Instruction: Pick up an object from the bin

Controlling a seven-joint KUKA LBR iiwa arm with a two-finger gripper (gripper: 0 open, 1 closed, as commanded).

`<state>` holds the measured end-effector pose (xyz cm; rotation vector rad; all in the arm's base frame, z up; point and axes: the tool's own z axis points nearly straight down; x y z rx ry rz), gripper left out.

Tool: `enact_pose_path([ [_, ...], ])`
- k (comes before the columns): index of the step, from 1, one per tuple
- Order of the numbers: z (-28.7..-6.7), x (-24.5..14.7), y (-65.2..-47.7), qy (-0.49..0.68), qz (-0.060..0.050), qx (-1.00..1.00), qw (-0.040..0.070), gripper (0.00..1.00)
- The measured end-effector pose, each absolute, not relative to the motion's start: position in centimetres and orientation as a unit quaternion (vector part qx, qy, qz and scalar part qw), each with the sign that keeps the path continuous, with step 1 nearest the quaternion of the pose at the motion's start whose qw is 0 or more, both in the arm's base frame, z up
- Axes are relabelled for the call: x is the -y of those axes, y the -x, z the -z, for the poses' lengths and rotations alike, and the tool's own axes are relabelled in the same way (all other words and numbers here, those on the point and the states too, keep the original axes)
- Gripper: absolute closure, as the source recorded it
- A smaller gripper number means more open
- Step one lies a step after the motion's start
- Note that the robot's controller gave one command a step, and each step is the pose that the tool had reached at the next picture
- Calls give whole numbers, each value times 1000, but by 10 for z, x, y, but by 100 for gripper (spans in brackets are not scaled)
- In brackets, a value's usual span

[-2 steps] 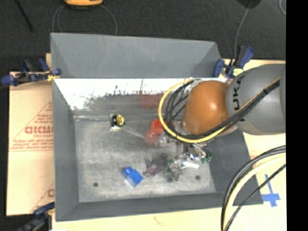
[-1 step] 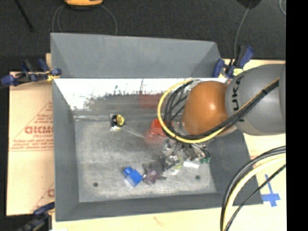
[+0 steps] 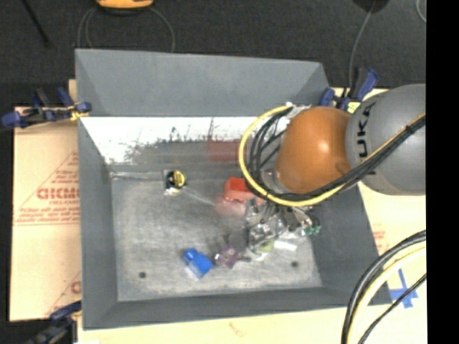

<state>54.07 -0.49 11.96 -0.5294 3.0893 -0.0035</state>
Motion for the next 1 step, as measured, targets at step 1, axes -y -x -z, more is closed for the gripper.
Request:
enact_pose_path([
  [1, -231, 24, -528, 185, 2, -983, 6, 100],
])
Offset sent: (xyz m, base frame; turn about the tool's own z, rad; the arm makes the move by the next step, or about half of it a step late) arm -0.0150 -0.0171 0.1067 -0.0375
